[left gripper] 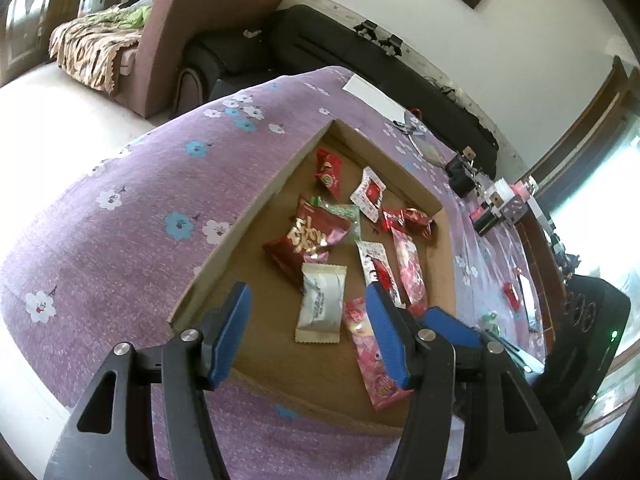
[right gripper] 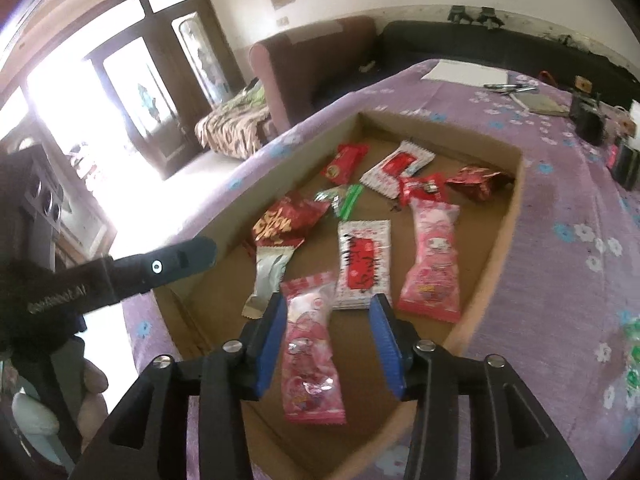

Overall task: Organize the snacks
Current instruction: 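Carry the white packet and pink candy bar into the box and open both tools, then move both tools back to the table and grasp the red packet with the right tool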

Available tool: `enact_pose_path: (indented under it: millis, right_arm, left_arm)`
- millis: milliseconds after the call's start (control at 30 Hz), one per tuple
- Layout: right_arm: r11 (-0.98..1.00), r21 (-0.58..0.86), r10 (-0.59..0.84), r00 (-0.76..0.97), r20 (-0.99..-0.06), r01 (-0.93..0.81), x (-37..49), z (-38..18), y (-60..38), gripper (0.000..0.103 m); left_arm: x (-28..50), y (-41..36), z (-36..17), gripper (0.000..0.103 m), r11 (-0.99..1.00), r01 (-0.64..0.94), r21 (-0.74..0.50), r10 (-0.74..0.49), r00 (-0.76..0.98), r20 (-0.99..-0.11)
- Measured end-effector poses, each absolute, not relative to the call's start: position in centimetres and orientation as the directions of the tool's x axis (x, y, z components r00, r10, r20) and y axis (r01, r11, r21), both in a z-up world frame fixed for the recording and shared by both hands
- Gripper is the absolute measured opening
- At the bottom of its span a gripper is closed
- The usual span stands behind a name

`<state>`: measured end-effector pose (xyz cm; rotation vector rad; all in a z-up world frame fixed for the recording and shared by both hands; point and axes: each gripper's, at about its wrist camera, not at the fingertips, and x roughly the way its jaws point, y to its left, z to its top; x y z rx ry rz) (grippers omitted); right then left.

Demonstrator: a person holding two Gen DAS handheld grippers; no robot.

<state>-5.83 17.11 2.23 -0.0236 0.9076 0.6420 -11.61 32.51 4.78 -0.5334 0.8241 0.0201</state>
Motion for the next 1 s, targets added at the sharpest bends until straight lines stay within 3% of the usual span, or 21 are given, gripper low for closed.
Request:
enact_pose_path:
  millis: [533, 1000]
  right_arm:
    - [0.845, 0.357, 0.528, 0.523, -0.669, -0.397, -6.8, 3.8, 7.6, 0.054]
    - [0.899, 0.395, 0.421, 0.616, -0.665, -0.188, -7.8, 2.9, -4.4, 0.055]
  left_arm:
    - [-11.6, 26.9, 5.4, 0.058, 0.918, -0.134, -0.373, -0.199, 0.659, -0.726]
    - [-11.3, 22.2, 5.4, 0.058, 0.949, -0.046, -0.313, -0.220, 0.616, -0.756]
